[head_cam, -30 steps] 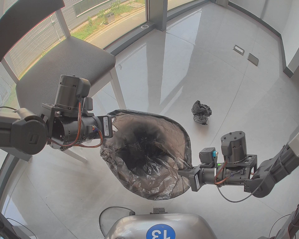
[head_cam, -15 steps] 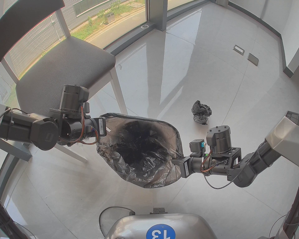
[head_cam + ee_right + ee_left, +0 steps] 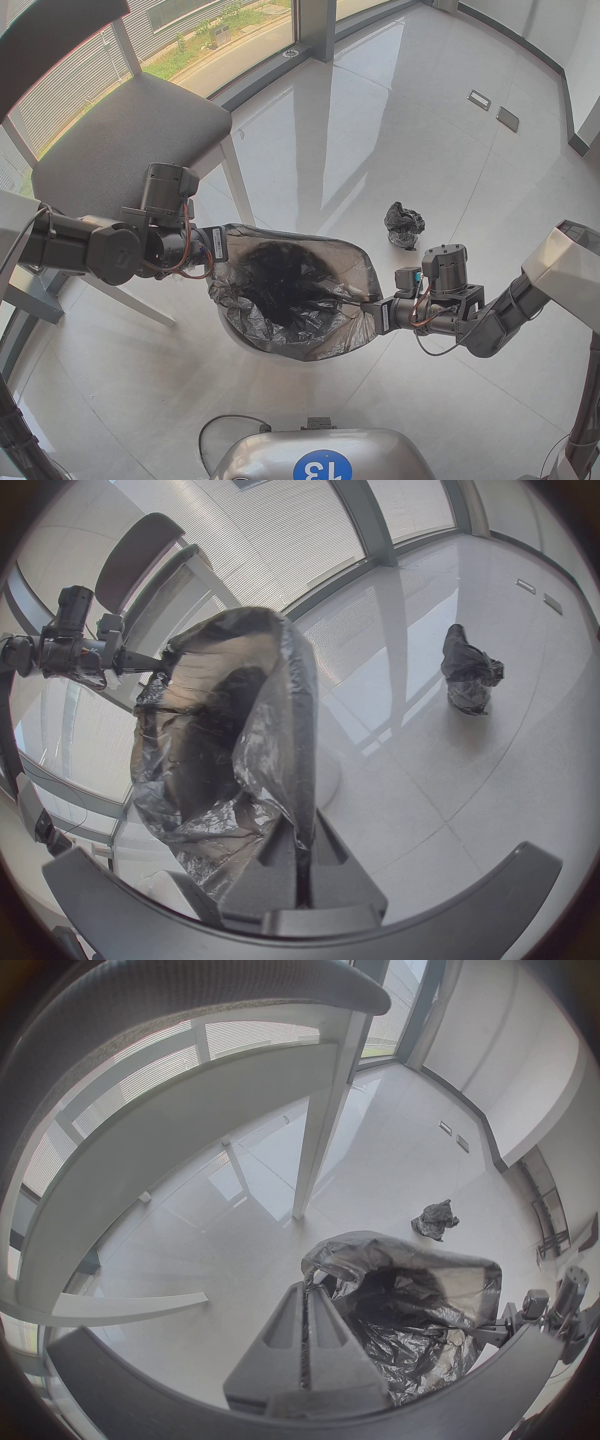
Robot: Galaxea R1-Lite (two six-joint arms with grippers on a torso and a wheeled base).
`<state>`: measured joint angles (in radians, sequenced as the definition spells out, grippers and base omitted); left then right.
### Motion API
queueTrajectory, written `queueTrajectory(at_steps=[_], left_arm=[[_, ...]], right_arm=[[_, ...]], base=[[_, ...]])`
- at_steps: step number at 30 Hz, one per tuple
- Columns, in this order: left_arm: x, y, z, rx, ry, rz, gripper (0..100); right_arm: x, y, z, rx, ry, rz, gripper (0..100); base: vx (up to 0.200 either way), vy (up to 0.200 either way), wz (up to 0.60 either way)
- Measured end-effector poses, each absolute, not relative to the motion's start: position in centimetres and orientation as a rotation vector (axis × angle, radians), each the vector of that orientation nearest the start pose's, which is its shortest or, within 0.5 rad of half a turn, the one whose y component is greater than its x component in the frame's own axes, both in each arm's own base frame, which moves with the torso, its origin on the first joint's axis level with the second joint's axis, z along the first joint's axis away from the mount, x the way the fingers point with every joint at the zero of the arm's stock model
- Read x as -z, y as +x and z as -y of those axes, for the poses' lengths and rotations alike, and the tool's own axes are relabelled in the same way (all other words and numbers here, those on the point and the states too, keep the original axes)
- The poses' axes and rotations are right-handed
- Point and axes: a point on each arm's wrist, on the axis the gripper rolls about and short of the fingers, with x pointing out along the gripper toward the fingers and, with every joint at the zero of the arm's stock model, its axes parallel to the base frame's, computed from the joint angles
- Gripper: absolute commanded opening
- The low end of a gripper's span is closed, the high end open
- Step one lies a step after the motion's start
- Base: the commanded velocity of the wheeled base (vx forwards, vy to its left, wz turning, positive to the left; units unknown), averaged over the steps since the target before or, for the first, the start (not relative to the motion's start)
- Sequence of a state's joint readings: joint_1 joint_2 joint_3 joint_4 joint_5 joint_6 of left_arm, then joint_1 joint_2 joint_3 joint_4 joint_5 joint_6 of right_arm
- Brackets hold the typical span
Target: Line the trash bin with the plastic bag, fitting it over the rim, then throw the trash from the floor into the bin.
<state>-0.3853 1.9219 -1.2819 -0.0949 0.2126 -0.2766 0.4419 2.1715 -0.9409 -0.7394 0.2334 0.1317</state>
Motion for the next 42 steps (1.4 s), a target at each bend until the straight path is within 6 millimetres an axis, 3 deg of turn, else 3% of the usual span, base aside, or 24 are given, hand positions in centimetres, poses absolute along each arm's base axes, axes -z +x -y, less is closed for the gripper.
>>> queueTrajectory(at_steps=[7, 16, 17, 30, 42], left_arm=[[-19.5, 35.7, 14.0, 0.082, -0.157, -0.516, 0], [-19.2, 36.0, 13.6, 0.051, -0.152, -0.528, 0], [-19.1, 36.0, 13.5, 0.047, -0.15, -0.534, 0], [-19.2, 36.4, 13.5, 0.019, -0.149, -0.52, 0], [-19.6, 38.5, 12.9, -0.043, -0.174, -0.471, 0]], right_arm=[[-6.0, 35.5, -16.4, -0.609, 0.066, -0.528, 0], [-5.9, 35.2, -17.9, -0.647, 0.061, -0.518, 0], [-5.8, 35.2, -18.1, -0.652, 0.061, -0.518, 100], [-5.4, 35.3, -18.5, -0.66, 0.058, -0.513, 100], [-6.6, 34.9, -18.5, -0.668, 0.057, -0.478, 100]], base=[[0.0, 0.0, 0.0], [0.0, 0.0, 0.0], [0.0, 0.0, 0.0], [0.0, 0.0, 0.0], [0.0, 0.0, 0.0]])
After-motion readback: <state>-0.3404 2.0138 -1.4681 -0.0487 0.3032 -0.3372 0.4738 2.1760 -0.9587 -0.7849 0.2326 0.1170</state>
